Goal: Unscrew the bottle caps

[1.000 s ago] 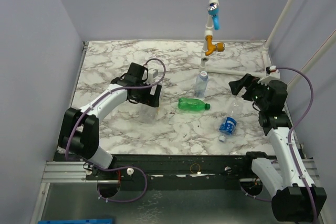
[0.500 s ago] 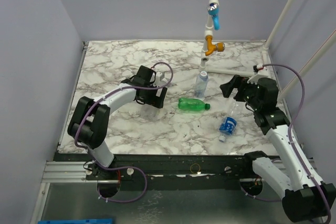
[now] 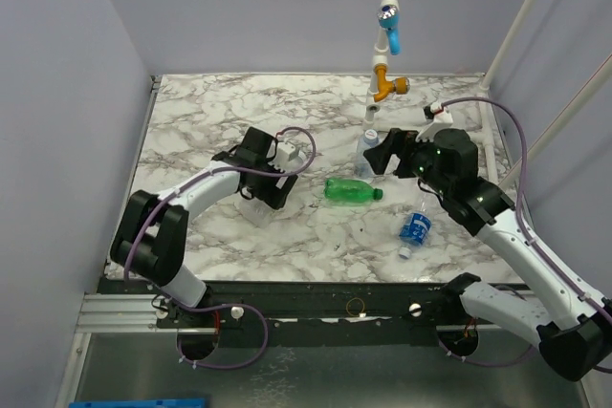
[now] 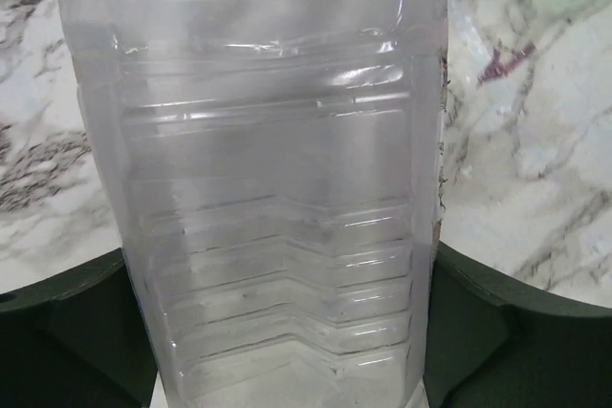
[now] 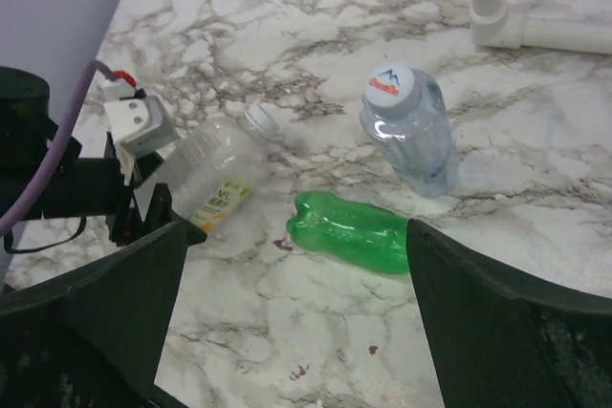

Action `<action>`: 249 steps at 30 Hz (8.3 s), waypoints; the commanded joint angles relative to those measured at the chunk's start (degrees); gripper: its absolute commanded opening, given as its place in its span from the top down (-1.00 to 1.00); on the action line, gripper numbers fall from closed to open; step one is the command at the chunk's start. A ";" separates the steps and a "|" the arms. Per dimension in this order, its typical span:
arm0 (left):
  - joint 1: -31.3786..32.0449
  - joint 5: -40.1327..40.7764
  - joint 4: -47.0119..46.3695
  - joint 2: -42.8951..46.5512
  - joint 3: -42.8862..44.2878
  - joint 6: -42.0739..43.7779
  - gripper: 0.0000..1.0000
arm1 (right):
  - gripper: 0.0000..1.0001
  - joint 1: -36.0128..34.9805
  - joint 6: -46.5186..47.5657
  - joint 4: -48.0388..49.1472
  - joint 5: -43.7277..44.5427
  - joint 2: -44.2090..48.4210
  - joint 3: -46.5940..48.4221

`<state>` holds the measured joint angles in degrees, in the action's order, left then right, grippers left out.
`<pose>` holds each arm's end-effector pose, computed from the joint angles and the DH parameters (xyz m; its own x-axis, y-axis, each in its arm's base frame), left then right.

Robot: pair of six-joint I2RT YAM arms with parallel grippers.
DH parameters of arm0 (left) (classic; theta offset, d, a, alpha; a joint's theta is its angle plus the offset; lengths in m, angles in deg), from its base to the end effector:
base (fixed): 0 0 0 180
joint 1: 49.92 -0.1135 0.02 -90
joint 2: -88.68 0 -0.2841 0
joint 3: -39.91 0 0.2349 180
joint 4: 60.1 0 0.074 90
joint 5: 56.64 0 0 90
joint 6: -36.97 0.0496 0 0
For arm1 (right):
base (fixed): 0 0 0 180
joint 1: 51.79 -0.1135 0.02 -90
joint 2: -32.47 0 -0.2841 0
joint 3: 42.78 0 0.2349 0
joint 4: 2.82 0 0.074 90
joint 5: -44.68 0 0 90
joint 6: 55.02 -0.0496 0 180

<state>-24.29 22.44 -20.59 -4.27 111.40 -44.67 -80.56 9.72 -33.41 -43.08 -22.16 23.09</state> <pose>0.2779 -0.1438 0.2040 -0.7062 0.4971 -0.5042 0.6168 0.7815 -0.0933 0.1785 0.0958 0.3500 -0.4541 0.2371 -0.8588 -0.2818 0.8762 0.3909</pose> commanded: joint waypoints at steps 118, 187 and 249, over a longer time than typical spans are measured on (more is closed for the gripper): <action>2.93 -0.52 -14.42 37.40 2.82 8.34 0.70 | -0.63 -17.79 1.00 21.90 -9.40 -30.60 40.62; 3.07 -7.78 -9.22 35.85 11.14 3.24 0.75 | -0.30 -20.44 7.60 7.58 1.42 -32.55 54.10; 3.11 -2.98 -14.25 36.50 8.31 7.64 0.85 | -0.84 -18.51 7.12 -0.70 -7.69 -34.86 62.11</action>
<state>-21.04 17.24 -32.57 32.41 119.92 -37.35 -98.35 17.88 -35.95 -50.57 -56.46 85.34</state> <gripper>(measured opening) 0.738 0.928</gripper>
